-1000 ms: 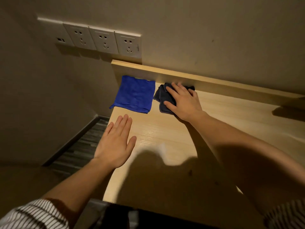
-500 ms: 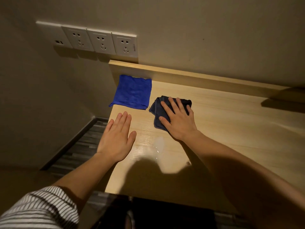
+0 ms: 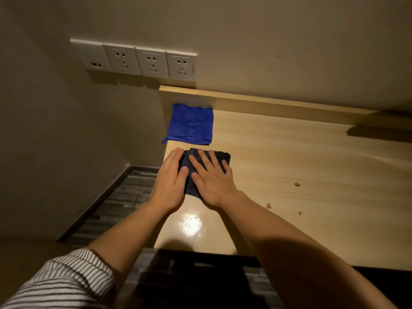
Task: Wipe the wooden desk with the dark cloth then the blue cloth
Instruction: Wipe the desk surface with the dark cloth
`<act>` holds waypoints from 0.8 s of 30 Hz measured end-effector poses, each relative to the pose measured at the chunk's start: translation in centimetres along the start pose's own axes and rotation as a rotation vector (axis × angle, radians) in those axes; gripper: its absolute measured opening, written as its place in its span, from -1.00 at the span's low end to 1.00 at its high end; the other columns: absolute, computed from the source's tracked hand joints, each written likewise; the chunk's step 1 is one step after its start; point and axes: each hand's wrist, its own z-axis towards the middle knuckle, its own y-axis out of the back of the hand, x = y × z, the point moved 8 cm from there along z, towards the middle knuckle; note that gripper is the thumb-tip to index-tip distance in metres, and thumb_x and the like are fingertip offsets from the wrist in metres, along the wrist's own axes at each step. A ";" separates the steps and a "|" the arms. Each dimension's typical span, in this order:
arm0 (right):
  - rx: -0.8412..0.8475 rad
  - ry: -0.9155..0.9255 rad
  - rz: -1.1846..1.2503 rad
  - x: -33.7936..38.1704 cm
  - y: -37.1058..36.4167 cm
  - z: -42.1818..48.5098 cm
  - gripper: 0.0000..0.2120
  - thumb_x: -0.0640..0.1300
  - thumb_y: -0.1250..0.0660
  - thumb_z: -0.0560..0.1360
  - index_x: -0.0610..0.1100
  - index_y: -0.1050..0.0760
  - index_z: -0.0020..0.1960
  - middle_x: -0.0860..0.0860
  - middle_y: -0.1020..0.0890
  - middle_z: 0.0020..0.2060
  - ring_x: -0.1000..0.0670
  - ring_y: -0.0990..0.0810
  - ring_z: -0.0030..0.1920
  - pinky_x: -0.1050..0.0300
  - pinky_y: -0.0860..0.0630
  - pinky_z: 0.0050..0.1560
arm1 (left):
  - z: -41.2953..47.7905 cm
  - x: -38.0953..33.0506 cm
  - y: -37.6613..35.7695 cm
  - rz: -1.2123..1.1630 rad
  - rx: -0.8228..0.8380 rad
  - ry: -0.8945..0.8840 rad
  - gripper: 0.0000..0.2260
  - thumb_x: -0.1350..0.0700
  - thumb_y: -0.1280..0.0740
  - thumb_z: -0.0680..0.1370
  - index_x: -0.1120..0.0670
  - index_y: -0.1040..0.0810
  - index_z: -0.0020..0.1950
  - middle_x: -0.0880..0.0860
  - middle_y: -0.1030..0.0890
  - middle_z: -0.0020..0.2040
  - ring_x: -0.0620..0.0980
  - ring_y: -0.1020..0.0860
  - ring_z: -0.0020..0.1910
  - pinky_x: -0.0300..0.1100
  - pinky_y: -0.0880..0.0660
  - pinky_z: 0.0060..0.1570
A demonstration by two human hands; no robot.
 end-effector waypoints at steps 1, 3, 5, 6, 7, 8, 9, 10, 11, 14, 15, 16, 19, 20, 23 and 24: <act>0.013 0.017 0.059 0.1 0.3 0.0 -0.48 0.11 0.11 0.74 0.16 0.11 0.68 0.10 0.09 0.68 0.01 0.21 0.66 -0.20 0.17 0.61 | 0.0 -0.5 0.3 0.015 -0.015 -0.027 -0.55 0.12 -0.14 0.67 0.24 -0.40 0.54 0.20 -0.50 0.46 -0.11 -0.42 0.34 -0.55 -0.17 0.36; -0.037 0.052 0.173 -1.2 1.9 -0.6 -0.47 0.09 0.02 0.74 0.14 0.01 0.68 0.10 0.00 0.68 0.02 0.12 0.66 -0.17 0.06 0.61 | 0.2 -1.4 0.5 0.097 -0.018 -0.079 -0.55 0.10 -0.13 0.68 0.23 -0.40 0.54 0.20 -0.48 0.48 -0.05 -0.40 0.40 -0.42 -0.20 0.42; -0.158 0.028 0.165 -4.4 3.8 -2.6 -0.46 0.14 -0.05 0.71 0.13 -0.06 0.67 0.10 -0.06 0.67 0.02 0.06 0.66 -0.13 -0.01 0.57 | 0.6 -2.1 -0.4 0.230 0.029 -0.136 -0.55 0.02 -0.13 0.71 0.15 -0.37 0.58 0.13 -0.43 0.56 0.02 -0.36 0.50 -0.09 -0.25 0.51; -0.202 -0.017 0.123 -6.6 4.5 -3.9 -0.45 0.18 -0.05 0.70 0.15 -0.07 0.66 0.11 -0.06 0.67 0.03 0.06 0.66 -0.12 -0.01 0.57 | 0.9 -2.3 -1.2 0.296 0.064 -0.165 -0.55 -0.01 -0.13 0.73 0.13 -0.36 0.60 0.12 -0.39 0.58 0.04 -0.33 0.54 -0.01 -0.24 0.53; -0.221 -0.073 0.076 -8.8 4.9 -5.2 -0.44 0.22 -0.05 0.70 0.15 -0.07 0.66 0.12 -0.05 0.67 0.03 0.07 0.66 -0.11 0.00 0.57 | 1.2 -2.6 -2.2 0.361 0.106 -0.195 -0.53 -0.04 -0.13 0.74 0.11 -0.33 0.62 0.11 -0.35 0.62 0.06 -0.28 0.59 0.04 -0.20 0.56; -0.217 -0.131 0.035 -10.8 5.0 -6.4 -0.43 0.25 -0.03 0.69 0.15 -0.08 0.66 0.12 -0.03 0.67 0.02 0.07 0.66 -0.13 0.01 0.57 | 1.4 -2.8 -3.3 0.421 0.155 -0.221 -0.49 -0.10 -0.11 0.74 0.07 -0.29 0.66 0.09 -0.29 0.67 0.08 -0.21 0.64 0.09 -0.14 0.60; -0.199 -0.182 0.000 -12.5 5.0 -7.5 -0.42 0.28 -0.02 0.68 0.15 -0.08 0.66 0.12 -0.03 0.67 0.01 0.07 0.66 -0.16 0.00 0.57 | 1.5 -3.1 -4.5 0.468 0.201 -0.237 -0.45 -0.17 -0.07 0.73 0.02 -0.24 0.69 0.08 -0.23 0.70 0.09 -0.13 0.68 0.13 -0.08 0.65; -0.172 -0.219 -0.029 -14.0 4.8 -8.1 -0.40 0.31 0.00 0.67 0.15 -0.09 0.66 0.11 -0.03 0.68 0.00 0.07 0.66 -0.19 -0.02 0.57 | 1.7 -3.2 -5.6 0.497 0.243 -0.238 -0.42 -0.23 -0.02 0.72 -0.05 -0.19 0.71 0.06 -0.16 0.72 0.09 -0.06 0.71 0.16 -0.01 0.66; -0.140 -0.242 -0.048 -15.0 4.6 -8.5 -0.38 0.34 0.01 0.66 0.15 -0.07 0.66 0.10 -0.02 0.68 -0.01 0.07 0.66 -0.21 -0.02 0.57 | 1.9 -3.1 -6.5 0.524 0.276 -0.224 -0.41 -0.29 0.02 0.71 -0.13 -0.14 0.72 0.05 -0.10 0.74 0.09 0.01 0.72 0.18 0.05 0.67; -0.090 -0.266 -0.059 -16.5 4.0 -8.1 -0.33 0.40 -0.02 0.63 0.19 -0.03 0.67 0.11 0.01 0.68 -0.01 0.10 0.66 -0.20 0.01 0.56 | 2.3 -2.6 -7.8 0.652 0.294 -0.209 -0.36 -0.42 0.10 0.66 -0.25 -0.04 0.72 0.02 -0.01 0.76 0.12 0.08 0.73 0.27 0.17 0.63; -0.094 -0.265 -0.056 -16.6 4.0 -7.8 -0.32 0.41 -0.04 0.62 0.21 -0.03 0.66 0.11 0.00 0.68 0.00 0.10 0.66 -0.19 0.02 0.56 | 2.5 -2.4 -7.8 0.687 0.291 -0.221 -0.34 -0.44 0.12 0.64 -0.26 -0.02 0.72 0.02 0.00 0.76 0.13 0.08 0.72 0.30 0.17 0.63; -0.101 -0.267 -0.053 -16.7 4.0 -7.4 -0.31 0.43 -0.06 0.60 0.22 -0.03 0.66 0.12 0.00 0.68 0.00 0.11 0.66 -0.19 0.03 0.56 | 2.7 -2.2 -7.8 0.707 0.294 -0.233 -0.33 -0.46 0.14 0.63 -0.28 0.00 0.72 0.01 0.01 0.76 0.13 0.09 0.72 0.33 0.18 0.62; -0.096 -0.284 -0.043 -17.0 3.9 -6.3 -0.26 0.48 -0.09 0.56 0.27 0.00 0.65 0.14 0.03 0.68 0.01 0.14 0.66 -0.21 0.08 0.56 | 3.1 -1.1 -7.0 0.739 0.317 -0.248 -0.30 -0.50 0.17 0.60 -0.31 0.05 0.71 -0.01 0.04 0.76 0.12 0.12 0.73 0.40 0.17 0.59; -0.093 -0.287 -0.039 -17.0 3.9 -6.0 -0.24 0.50 -0.09 0.55 0.27 0.00 0.65 0.14 0.03 0.68 0.01 0.15 0.66 -0.22 0.10 0.56 | 3.0 -0.8 -6.6 0.743 0.307 -0.247 -0.30 -0.51 0.16 0.59 -0.31 0.05 0.71 -0.01 0.04 0.76 0.12 0.12 0.73 0.41 0.17 0.59; -0.106 -0.300 -0.009 -17.0 3.8 -5.4 -0.22 0.53 -0.08 0.52 0.29 -0.01 0.64 0.14 0.05 0.68 0.01 0.19 0.66 -0.23 0.14 0.57 | 2.5 -0.2 -6.0 0.751 0.279 -0.225 -0.30 -0.51 0.15 0.60 -0.30 0.04 0.72 -0.01 0.05 0.76 0.11 0.14 0.73 0.41 0.18 0.59; -0.110 -0.304 -0.001 -17.0 3.7 -5.4 -0.22 0.54 -0.08 0.51 0.29 -0.01 0.64 0.14 0.05 0.68 0.01 0.20 0.66 -0.23 0.15 0.57 | 2.3 -0.1 -6.0 0.756 0.275 -0.220 -0.30 -0.50 0.16 0.60 -0.30 0.05 0.72 -0.01 0.05 0.76 0.11 0.14 0.73 0.41 0.18 0.59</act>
